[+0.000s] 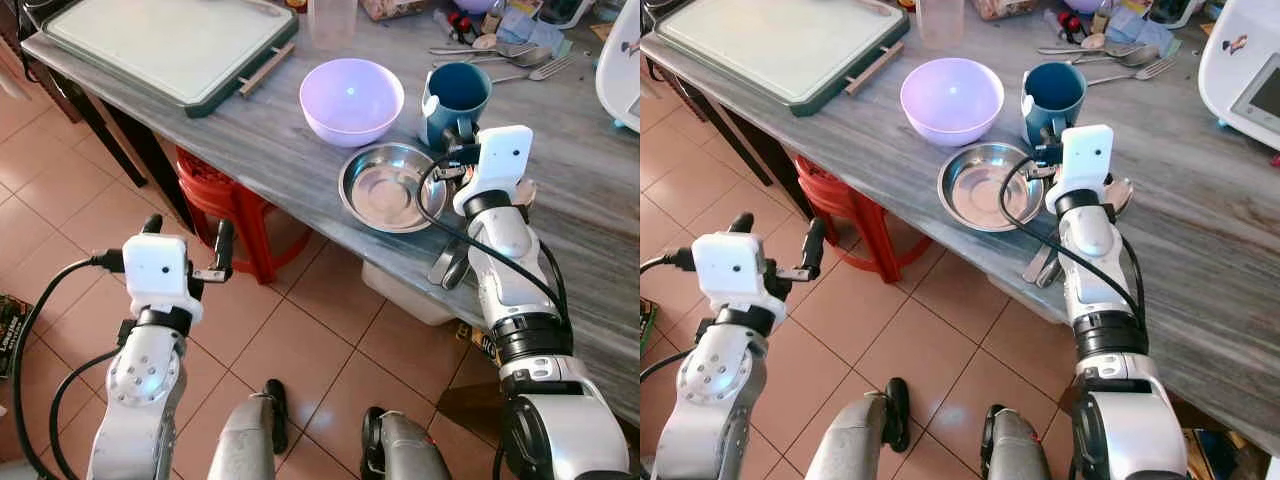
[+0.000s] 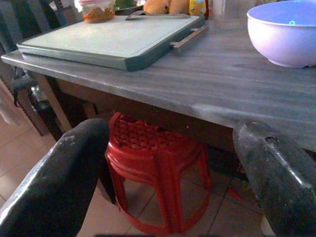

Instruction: Setting the table

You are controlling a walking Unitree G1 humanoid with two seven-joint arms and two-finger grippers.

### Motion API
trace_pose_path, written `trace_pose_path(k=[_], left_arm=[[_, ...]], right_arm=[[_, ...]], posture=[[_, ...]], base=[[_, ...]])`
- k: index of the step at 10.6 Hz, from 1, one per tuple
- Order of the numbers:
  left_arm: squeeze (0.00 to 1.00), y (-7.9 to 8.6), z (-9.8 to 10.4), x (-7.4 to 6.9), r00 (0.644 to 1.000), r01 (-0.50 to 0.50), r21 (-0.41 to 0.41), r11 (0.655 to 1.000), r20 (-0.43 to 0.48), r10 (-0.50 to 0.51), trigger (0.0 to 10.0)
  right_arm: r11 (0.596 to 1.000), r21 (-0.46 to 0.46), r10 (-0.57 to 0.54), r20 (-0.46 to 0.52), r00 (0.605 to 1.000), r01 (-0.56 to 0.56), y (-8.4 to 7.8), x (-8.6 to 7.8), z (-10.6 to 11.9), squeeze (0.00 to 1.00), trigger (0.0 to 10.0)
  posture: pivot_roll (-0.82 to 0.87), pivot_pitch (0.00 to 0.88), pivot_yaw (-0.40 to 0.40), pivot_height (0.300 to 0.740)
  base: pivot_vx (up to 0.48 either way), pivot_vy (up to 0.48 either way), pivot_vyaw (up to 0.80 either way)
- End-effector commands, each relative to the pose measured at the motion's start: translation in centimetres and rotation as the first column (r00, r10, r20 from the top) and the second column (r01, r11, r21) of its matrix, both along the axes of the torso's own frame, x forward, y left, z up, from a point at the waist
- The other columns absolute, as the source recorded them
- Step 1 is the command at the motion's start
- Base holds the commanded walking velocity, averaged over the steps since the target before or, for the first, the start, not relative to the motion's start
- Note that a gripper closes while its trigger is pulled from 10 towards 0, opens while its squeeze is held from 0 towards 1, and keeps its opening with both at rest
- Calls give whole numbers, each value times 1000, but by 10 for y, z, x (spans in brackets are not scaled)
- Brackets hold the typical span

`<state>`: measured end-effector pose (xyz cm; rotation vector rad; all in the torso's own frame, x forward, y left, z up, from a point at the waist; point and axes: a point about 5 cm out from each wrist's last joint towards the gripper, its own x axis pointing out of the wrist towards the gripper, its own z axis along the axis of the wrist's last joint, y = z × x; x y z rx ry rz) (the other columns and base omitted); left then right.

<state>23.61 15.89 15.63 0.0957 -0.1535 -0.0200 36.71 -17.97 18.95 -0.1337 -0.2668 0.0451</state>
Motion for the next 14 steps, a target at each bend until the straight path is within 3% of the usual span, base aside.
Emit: trace_pose_path(k=[1, 2, 10, 12, 14], left_arm=[[0, 1, -1, -2, 1000, 3, 4, 1000, -13, -3, 10000], [0, 1, -1, -1, 1000, 4, 4, 1000, -14, -4, 10000], [0, -4, -2, 13, 1000, 8, -11, 1000, 12, -8, 10000], [0, 1, -8, 17, 996, -84, -6, 996, 7, 84, 10000], [0, 3, -9, 25, 993, -117, -24, 993, 17, 118, 10000]], right_arm=[[1000, 6, -24, -60, 998, 25, -5, -1, -12, 549, 10000], [999, 10, -30, -60, 998, 31, -7, -1, -12, 1000, 10000], [996, -54, -67, 93, 993, 73, -7, -10, 17, 1000, 10000], [995, -39, -80, 171, 982, 88, -7, -34, 19, 1000, 10000], [994, -80, -56, 198, 979, 73, 0, -55, 12, 1000, 10000]], posture=[[134, 303, 31, 740], [134, 299, 31, 740], [96, 219, 12, 740], [79, 175, -3, 740], [70, 133, -16, 740]], base=[[0, 0, 0], [0, 0, 0], [0, 0, 0], [0, 0, 0], [0, 0, 0]])
